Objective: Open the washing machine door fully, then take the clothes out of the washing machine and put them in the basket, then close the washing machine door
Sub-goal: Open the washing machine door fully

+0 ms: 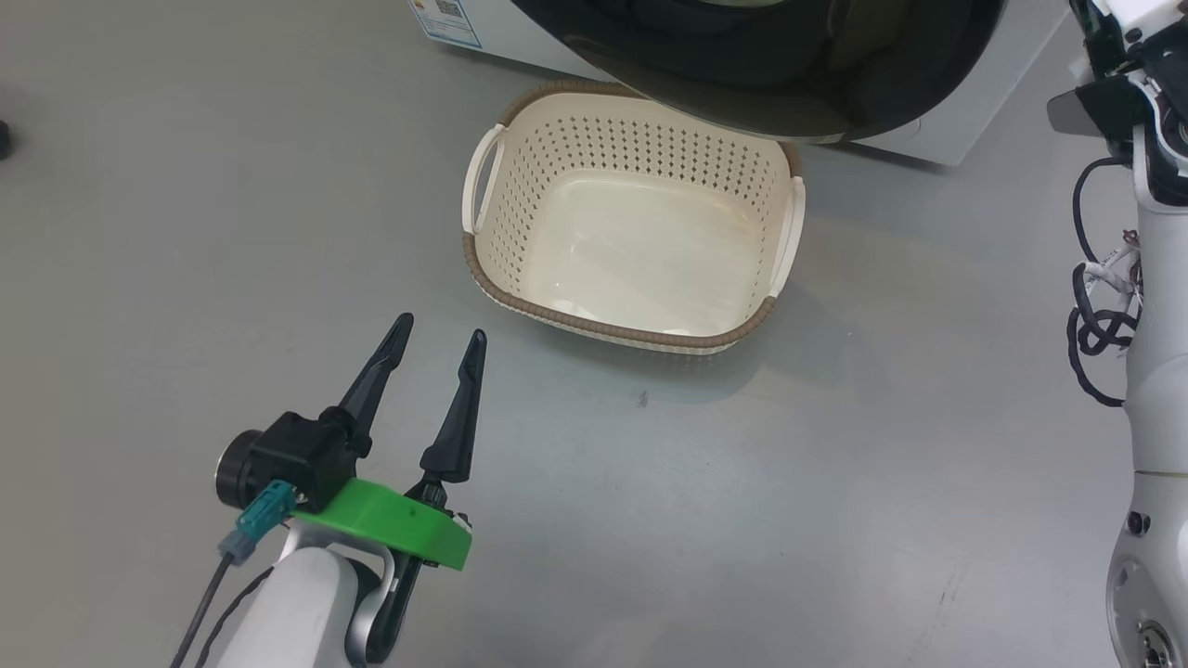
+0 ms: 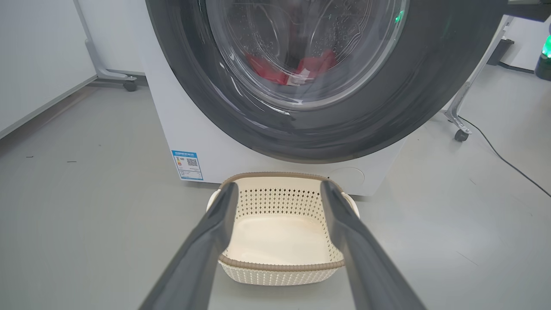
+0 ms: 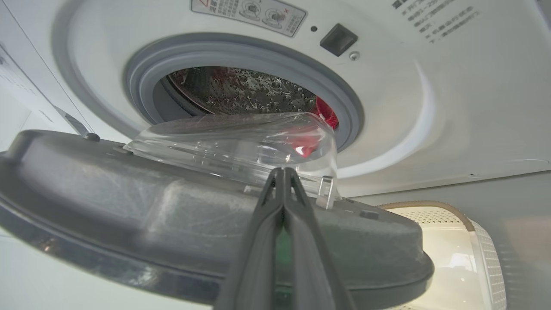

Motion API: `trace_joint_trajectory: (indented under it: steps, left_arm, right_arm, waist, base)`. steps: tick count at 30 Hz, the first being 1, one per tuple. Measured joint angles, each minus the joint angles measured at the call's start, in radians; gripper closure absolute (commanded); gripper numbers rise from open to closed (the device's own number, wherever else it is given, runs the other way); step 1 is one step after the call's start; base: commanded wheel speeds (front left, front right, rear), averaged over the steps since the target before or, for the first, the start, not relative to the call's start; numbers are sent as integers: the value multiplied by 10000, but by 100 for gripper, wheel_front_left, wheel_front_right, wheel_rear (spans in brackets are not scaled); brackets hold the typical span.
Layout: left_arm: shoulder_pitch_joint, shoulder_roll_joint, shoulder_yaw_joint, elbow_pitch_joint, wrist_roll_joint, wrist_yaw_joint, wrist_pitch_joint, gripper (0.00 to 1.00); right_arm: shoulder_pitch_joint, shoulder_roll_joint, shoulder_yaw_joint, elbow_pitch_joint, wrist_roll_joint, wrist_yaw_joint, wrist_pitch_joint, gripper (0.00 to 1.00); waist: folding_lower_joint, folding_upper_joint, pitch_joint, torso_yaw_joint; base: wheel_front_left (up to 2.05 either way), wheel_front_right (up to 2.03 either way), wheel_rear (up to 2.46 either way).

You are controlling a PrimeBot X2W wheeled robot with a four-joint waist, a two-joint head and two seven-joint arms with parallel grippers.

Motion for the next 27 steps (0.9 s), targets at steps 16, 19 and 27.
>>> trace_joint_trajectory:
  steps: [16, 19, 27]
  left_arm:
    - [-12, 0, 8, 67, 0, 0, 0, 0]
    - [-28, 0, 12, 119, 0, 0, 0, 0]
    - [-31, 0, 15, 217, 0, 0, 0, 0]
  right_arm:
    - [-246, 111, -245, 495, 951, -407, 1243, 100]
    - [-233, 100, -232, 648, 1064, -407, 1444, 100]
    - [33, 104, -132, 938, 1310, -407, 2000, 100]
  waist:
    - [0, 0, -72, -33]
    - [0, 0, -140, -37]
    - [0, 0, -475, -17]
  base:
    - [0, 0, 0]
    - [0, 0, 0]
    - [0, 0, 0]
